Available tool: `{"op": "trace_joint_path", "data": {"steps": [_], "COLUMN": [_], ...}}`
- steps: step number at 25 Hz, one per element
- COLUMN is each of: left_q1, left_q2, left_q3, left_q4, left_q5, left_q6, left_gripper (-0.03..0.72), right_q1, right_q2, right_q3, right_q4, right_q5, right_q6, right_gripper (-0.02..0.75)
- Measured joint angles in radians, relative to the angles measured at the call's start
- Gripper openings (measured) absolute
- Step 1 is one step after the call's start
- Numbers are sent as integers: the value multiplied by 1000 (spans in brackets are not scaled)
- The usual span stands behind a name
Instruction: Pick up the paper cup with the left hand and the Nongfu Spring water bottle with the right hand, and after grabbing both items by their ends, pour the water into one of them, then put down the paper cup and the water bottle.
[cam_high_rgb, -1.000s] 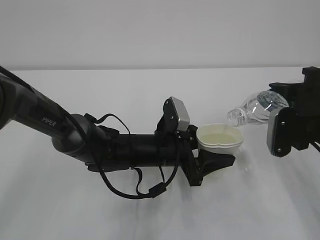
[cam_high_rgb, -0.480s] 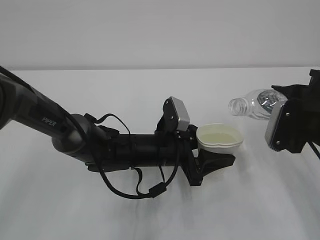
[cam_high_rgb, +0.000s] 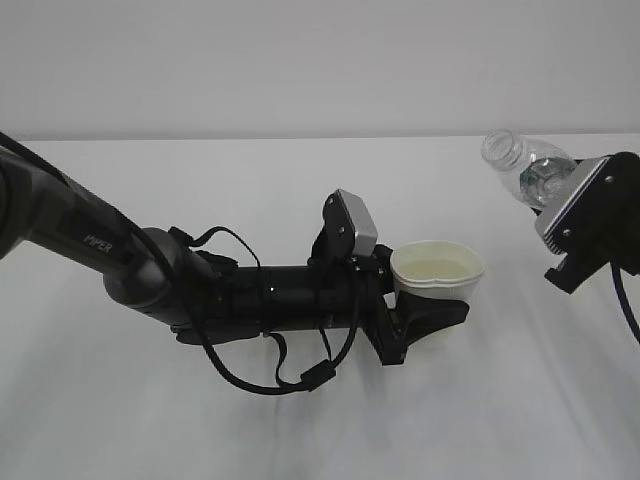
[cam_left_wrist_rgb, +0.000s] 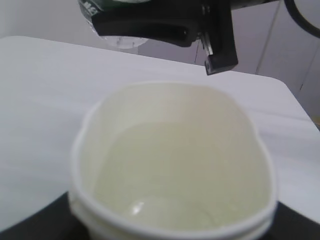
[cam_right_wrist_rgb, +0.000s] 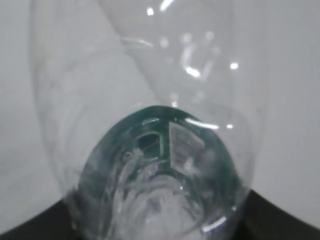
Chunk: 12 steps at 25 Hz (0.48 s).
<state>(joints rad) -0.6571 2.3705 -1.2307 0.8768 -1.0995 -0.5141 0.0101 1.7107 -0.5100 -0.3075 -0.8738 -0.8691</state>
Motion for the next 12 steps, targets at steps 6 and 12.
{"op": "trace_joint_path", "data": {"steps": [6, 12], "left_q1": [0, 0], "left_q2": [0, 0], "left_q3": [0, 0], "left_q4": [-6, -6], "left_q5": [0, -16], "left_q6": [0, 0], "left_gripper": [430, 430], "right_q1": [0, 0], "right_q2": [0, 0], "right_q3": [0, 13], "right_q4": [9, 27], "right_q5": [-66, -156], "right_q6": [203, 423], "right_gripper": [375, 375]}}
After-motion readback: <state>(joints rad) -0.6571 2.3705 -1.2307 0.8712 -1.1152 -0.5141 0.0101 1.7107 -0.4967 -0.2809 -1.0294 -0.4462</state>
